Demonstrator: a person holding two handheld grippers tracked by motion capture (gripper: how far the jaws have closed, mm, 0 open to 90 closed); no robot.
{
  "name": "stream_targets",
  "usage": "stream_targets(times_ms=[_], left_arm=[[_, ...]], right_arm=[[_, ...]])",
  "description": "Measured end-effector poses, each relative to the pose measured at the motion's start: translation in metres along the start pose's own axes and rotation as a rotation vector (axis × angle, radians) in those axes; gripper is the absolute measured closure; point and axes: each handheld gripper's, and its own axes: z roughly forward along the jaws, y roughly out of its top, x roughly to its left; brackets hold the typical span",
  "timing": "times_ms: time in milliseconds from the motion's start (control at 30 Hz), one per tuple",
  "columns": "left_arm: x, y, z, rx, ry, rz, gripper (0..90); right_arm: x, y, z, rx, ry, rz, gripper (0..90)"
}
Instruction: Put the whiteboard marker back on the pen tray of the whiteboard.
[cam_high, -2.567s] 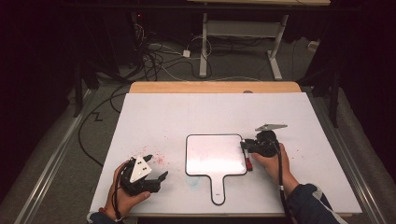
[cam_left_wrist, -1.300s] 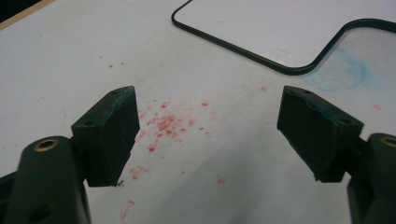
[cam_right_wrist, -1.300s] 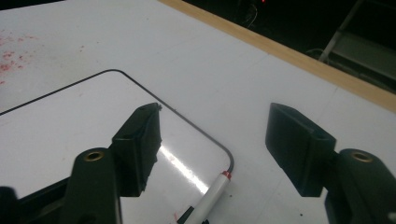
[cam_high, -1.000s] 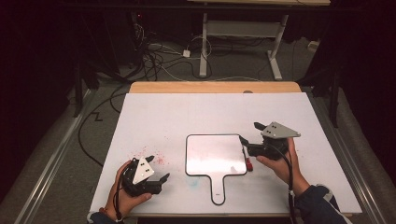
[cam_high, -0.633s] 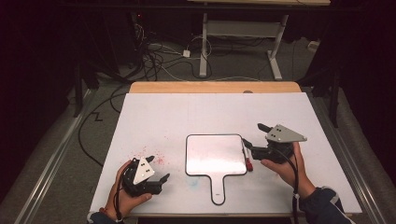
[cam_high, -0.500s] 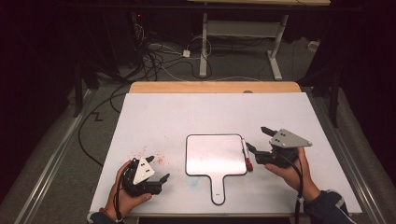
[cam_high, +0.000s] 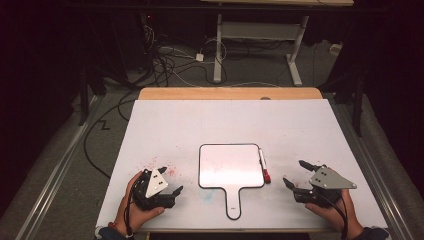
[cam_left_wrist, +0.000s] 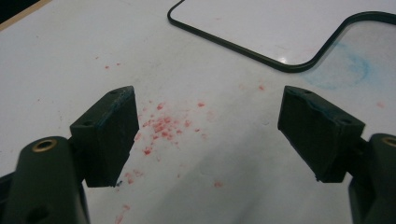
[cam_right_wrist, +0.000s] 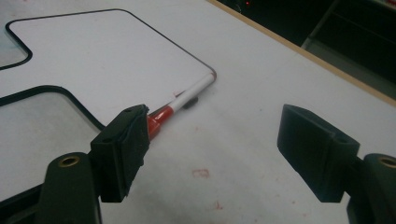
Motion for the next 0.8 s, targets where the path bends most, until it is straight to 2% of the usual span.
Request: stream_targets(times_ms=[67,100,600,800], left_arm=[[-0.001,-0.0001,0.0001,0.0,0.005,0.024,19.6],[-0.0018,-0.0009,-0.0002,0.003,0.004,0.032,19.6],[-0.0026,-0.0003,0.0018,0.008,-0.003,0.042,19.5],[-0.0016,0.0007,0.0037,0.008,-0.005,0.036,19.5]], right_arm=[[0.001,-0.0071,-0.0019,0.009,0.01,0.018,26.0],[0.0021,-0.0093,-0.0026,0.015,0.008,0.009,26.0],[0.0056,-0.0074,-0.0041,-0.001,0.013,0.007,26.0],[0.0051,-0.0064,-0.0058,-0.013,0.0,0.006,26.0]])
